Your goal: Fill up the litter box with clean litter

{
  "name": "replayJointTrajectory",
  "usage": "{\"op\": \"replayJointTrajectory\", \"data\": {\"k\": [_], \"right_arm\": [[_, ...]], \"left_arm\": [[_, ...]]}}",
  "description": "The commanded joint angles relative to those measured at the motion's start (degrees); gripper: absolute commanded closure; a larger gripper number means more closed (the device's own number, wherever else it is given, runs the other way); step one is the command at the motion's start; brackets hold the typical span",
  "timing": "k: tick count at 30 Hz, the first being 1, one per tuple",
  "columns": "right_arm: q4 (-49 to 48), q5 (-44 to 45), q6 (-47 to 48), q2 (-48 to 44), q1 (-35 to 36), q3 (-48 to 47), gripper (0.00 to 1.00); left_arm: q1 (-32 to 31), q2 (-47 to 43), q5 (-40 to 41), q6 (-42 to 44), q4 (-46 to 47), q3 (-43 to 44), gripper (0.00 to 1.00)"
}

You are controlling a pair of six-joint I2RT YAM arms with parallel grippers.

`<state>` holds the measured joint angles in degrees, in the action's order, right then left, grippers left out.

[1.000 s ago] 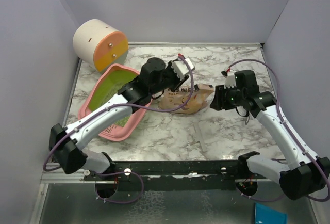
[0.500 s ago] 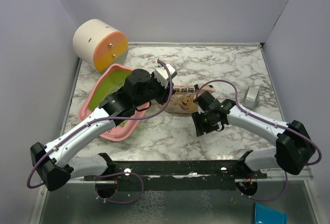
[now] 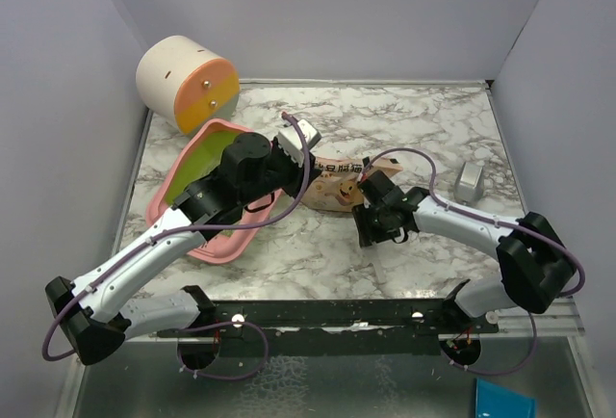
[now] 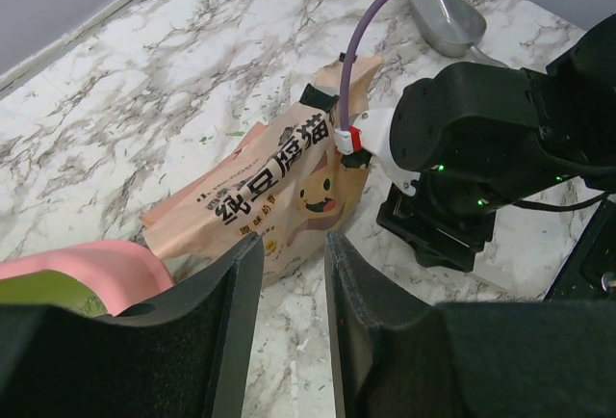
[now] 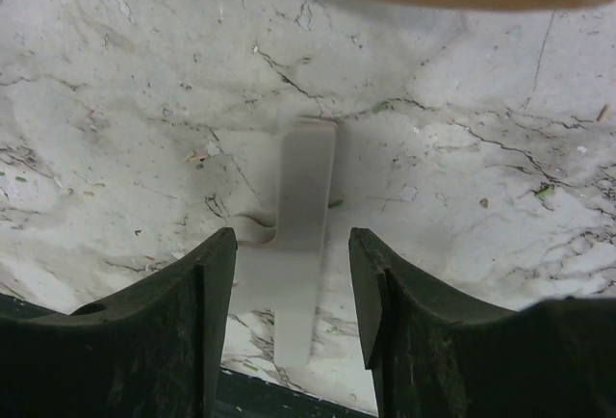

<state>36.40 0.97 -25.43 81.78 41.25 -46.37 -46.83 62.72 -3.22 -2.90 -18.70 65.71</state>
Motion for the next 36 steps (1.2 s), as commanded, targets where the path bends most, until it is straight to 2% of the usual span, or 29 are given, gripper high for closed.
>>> {"op": "replayJointTrajectory", "data": {"k": [1, 5, 9, 13, 20, 25, 29, 34, 36], "right_arm": [[-4.92, 1.85, -1.06, 3.47, 0.14, 0.45, 0.49], [-7.32, 2.30, -1.63, 7.26, 0.12, 1.40, 0.54], [-8.64, 3.47, -3.22, 6.04, 0.10, 2.88, 0.80], [-8.36, 3.66, -3.72, -1.66, 0.10, 4.06, 0.88], [-5.97, 0.26, -4.55, -21.94, 0.05, 2.60, 0.92], [-11.11, -9.34, -5.71, -35.08, 0.04, -0.09, 0.91], [-15.16, -14.74, -7.25, -38.95, 0.03, -2.28, 0.91], [-28.51, -23.23, -11.10, -41.28, 0.05, -1.35, 0.91], [-34.81, -26.18, -12.82, -41.87, 0.05, -0.65, 0.91]], "left_arm": [[0.08, -1.78, 1.63, -0.62, 0.38, -1.31, 0.65], [0.14, -2.10, 1.69, -0.73, 0.48, -1.75, 0.65], [0.11, -2.25, 1.36, -0.05, 0.43, -1.59, 0.65], [0.12, -1.88, 0.59, -0.18, 1.03, -1.70, 0.65], [0.07, -3.05, -4.28, -1.87, 5.58, -5.28, 0.63], [0.03, -6.43, -14.91, -4.35, 13.98, -11.36, 0.57], [0.13, -10.56, -24.82, -10.76, 25.41, -17.94, 0.55], [0.12, -17.22, -34.88, -20.59, 42.58, -26.98, 0.37], [0.15, -19.71, -36.48, -22.61, 45.68, -29.33, 0.35]]}}
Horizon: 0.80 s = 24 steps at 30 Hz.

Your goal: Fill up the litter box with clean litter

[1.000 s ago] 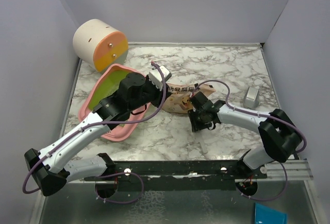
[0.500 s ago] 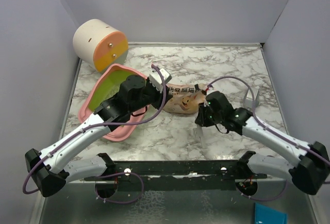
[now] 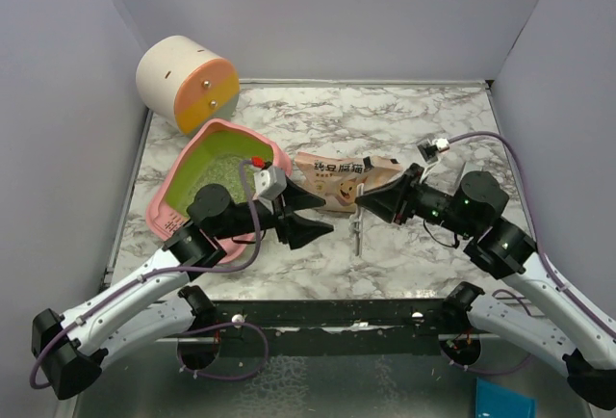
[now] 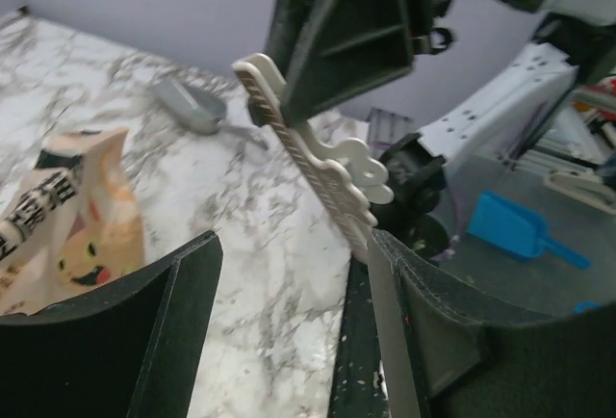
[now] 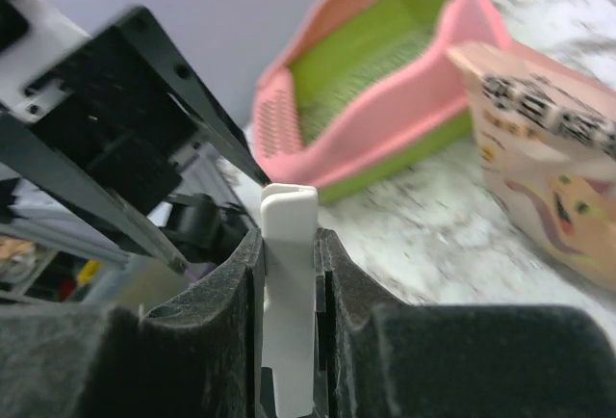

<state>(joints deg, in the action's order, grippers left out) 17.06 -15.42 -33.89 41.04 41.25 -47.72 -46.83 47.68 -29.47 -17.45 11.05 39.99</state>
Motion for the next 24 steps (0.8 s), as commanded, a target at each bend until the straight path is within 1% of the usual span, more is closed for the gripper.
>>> {"op": "replayJointTrajectory", "data": {"k": [1, 5, 7, 9, 11, 12, 14, 16, 18, 20, 24], "right_arm": [[-18.87, -11.31, -5.02, -1.38, 0.05, 1.22, 0.91], [-32.52, -18.86, -9.79, -0.87, 0.05, 2.48, 0.93], [-38.29, -23.04, -12.10, 0.63, 0.05, 1.89, 0.94], [-46.57, -27.27, -16.02, 2.10, 0.05, 1.90, 0.95], [-57.61, -32.92, -21.28, 4.48, 0.05, 1.62, 0.95], [-64.77, -35.34, -25.12, 6.12, 0.05, 1.56, 0.95], [-80.74, -39.00, -33.94, 10.56, 0.04, 2.10, 0.95], [-91.43, -42.16, -40.03, 13.75, 0.05, 1.40, 0.95], [-95.86, -44.17, -42.07, 15.40, 0.05, 0.04, 0.96], [-96.43, -45.69, -42.11, 16.01, 0.05, -1.32, 0.97], [-92.27, -48.25, -40.39, 16.29, 0.05, -4.12, 0.97]], "left_arm": [[0.11, -5.98, -11.50, -8.50, 17.38, -4.61, 0.34], [0.07, -10.43, -14.64, -11.64, 23.79, -8.01, 0.33], [0.07, -11.79, -15.77, -12.79, 26.50, -8.81, 0.32], [-0.01, -12.41, -16.81, -13.69, 28.01, -8.95, 0.31], [0.00, -12.39, -17.32, -15.31, 29.66, -9.00, 0.31], [0.06, -11.91, -17.56, -16.53, 31.38, -9.15, 0.31], [0.06, -10.22, -18.75, -20.05, 36.16, -9.33, 0.30], [0.00, -8.03, -20.30, -23.62, 40.91, -9.03, 0.30], [-0.02, -5.54, -20.90, -27.44, 45.75, -8.77, 0.30], [-0.20, -2.61, -21.70, -30.48, 47.79, -7.34, 0.30], [-0.49, 2.81, -22.32, -33.72, 48.53, -3.60, 0.30]]}}
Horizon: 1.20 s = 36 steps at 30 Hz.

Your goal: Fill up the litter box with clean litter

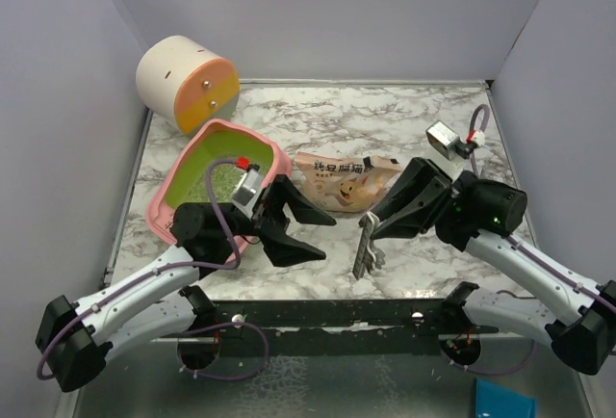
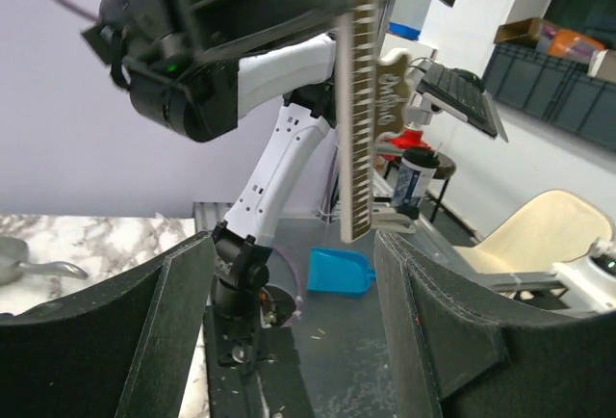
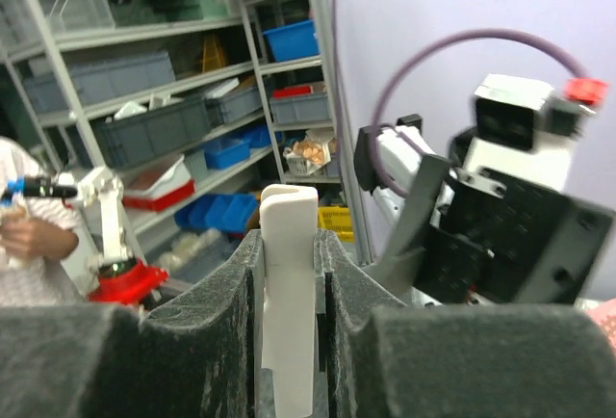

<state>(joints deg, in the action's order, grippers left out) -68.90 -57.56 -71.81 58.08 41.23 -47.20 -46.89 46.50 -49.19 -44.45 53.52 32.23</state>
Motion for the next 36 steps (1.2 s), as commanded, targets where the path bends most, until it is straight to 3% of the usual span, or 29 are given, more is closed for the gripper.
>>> {"op": "replayJointTrajectory", "data": {"k": [1, 6, 14, 20, 26, 30, 36], "right_arm": [[-5.37, -6.38, -1.66, -0.93, 0.07, -5.05, 0.97], [-0.95, -7.35, 1.49, -0.68, 0.08, -7.24, 0.97], [2.37, -8.01, 4.93, 1.03, 0.07, -9.43, 0.97], [0.86, -7.79, 4.40, 2.99, 0.08, -10.29, 0.97], [-0.15, -8.00, 3.85, 5.08, 0.08, -12.17, 0.97], [-0.55, -8.09, 3.68, 5.56, 0.08, -12.50, 0.97], [-0.23, -7.83, 4.08, 5.71, 0.07, -12.09, 0.98]], "left_arm": [[-0.55, 5.59, -2.85, -7.08, 6.12, 5.05, 0.31], [-1.04, 10.71, -3.39, -8.69, 7.87, 7.96, 0.34], [-2.78, 17.08, -7.43, -21.45, 29.82, 9.03, 0.35], [-4.70, 21.24, -8.96, -25.82, 35.97, 10.49, 0.39], [-5.38, 23.72, -8.65, -26.34, 36.42, 11.13, 0.42], [-5.50, 25.12, -8.58, -28.27, 39.47, 11.44, 0.48], [-5.63, 27.12, -8.73, -32.17, 45.38, 12.11, 0.72]]}}
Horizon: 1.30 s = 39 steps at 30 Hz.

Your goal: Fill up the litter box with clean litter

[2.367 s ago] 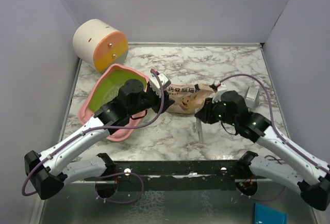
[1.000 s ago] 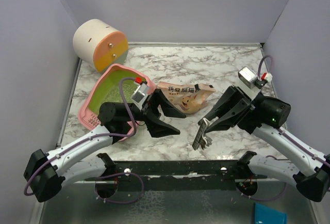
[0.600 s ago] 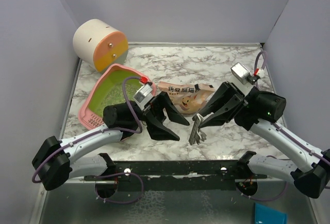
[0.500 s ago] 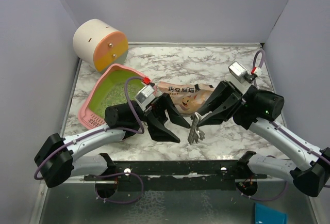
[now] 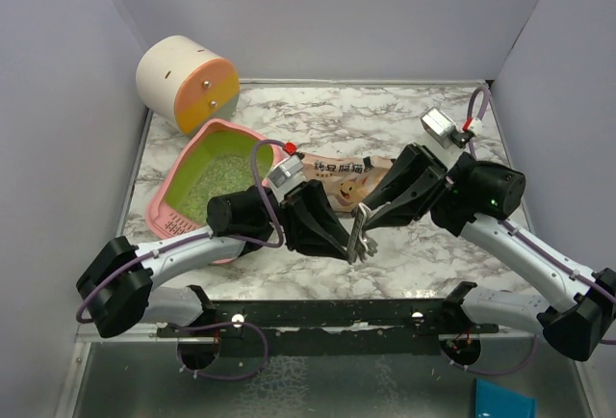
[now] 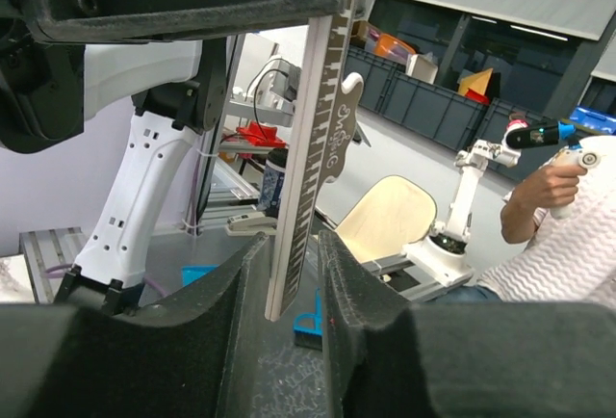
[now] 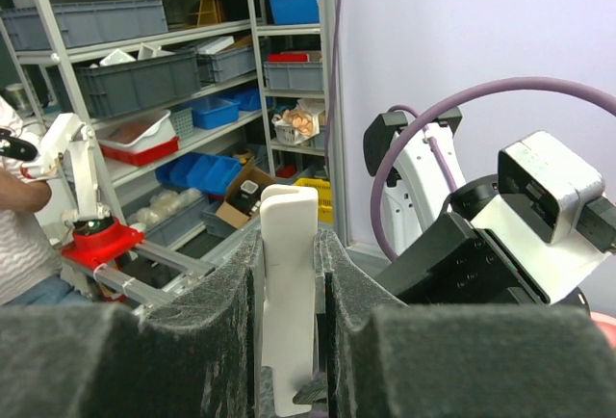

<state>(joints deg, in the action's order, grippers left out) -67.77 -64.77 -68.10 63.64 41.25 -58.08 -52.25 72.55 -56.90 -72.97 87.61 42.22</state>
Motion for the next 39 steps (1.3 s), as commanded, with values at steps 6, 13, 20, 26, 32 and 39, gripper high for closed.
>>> {"op": "replayJointTrajectory", "data": {"k": [6, 13, 20, 26, 32, 39], "right_arm": [[-1.89, -0.40, 0.43, 0.51, 0.03, -1.04, 0.98], [-4.75, 0.00, -1.19, 1.83, 0.01, -0.35, 0.99], [-0.71, 1.05, 0.66, 1.07, 0.05, -0.10, 0.93], [38.13, 9.91, 22.70, -5.09, 0.05, -3.41, 0.45], [67.47, 33.63, 36.00, -11.35, 0.04, -7.26, 0.41], [71.50, 41.04, 35.14, -15.08, 0.05, -1.26, 0.41]], "left_arm": [[-0.75, 2.10, -0.38, -5.80, 14.25, 1.49, 0.65], [-1.29, 1.33, -0.24, -4.52, 14.23, 1.18, 0.64], [-1.29, 1.12, -1.12, -4.61, 14.10, 0.85, 1.00], [-0.40, -2.37, 2.08, 1.93, 3.60, -2.09, 1.00], [-0.09, -13.11, 18.01, 24.75, -29.03, -3.69, 1.00], [-0.10, -17.11, 32.78, 33.47, -43.87, -2.36, 1.00]]}}
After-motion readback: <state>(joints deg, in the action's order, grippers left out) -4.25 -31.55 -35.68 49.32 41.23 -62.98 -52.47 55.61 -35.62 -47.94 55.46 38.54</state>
